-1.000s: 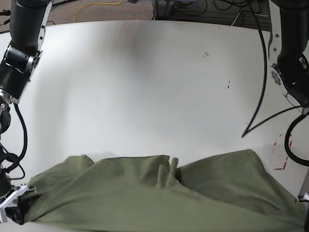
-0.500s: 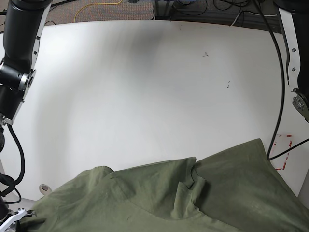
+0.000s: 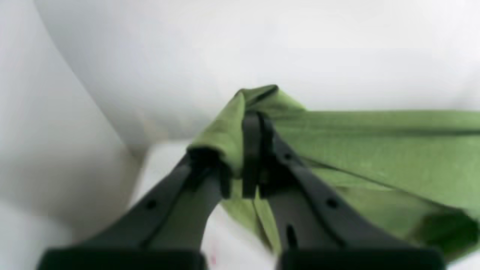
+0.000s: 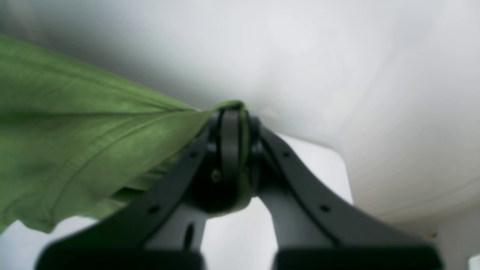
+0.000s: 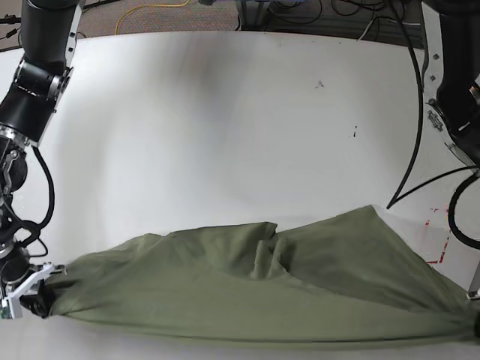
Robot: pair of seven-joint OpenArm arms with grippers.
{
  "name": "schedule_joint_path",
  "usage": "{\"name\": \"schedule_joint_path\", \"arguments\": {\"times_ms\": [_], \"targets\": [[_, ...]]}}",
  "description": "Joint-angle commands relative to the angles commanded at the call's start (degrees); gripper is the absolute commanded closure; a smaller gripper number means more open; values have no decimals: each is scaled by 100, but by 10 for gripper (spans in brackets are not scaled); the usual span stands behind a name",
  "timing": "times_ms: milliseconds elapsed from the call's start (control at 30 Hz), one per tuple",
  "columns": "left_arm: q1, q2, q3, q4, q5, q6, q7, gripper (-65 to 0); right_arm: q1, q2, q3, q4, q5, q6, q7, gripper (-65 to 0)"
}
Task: Fold the T-shirt properly
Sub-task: 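Lift the shirt with both grippers and pull it toward the robot, then lay the shirt flat, stretched between both grippers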
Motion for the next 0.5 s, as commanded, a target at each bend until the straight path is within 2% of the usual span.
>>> {"name": "schedule_joint_path", "arguments": {"times_ms": [167, 300, 433, 500], "targets": [[809, 185, -149, 9, -422, 0, 18, 0, -835, -281, 378, 308, -44, 176, 0, 0], [1547, 211, -220, 123, -651, 0, 18, 0, -1512, -571, 615, 624, -62, 193, -9, 0], [2198, 457, -237, 343, -774, 0, 18, 0, -2127, -835, 738, 879, -62, 193, -9, 0], [2549, 475, -237, 501, -791, 0, 18, 0, -2382, -941, 800, 976, -62, 193, -9, 0]]}}
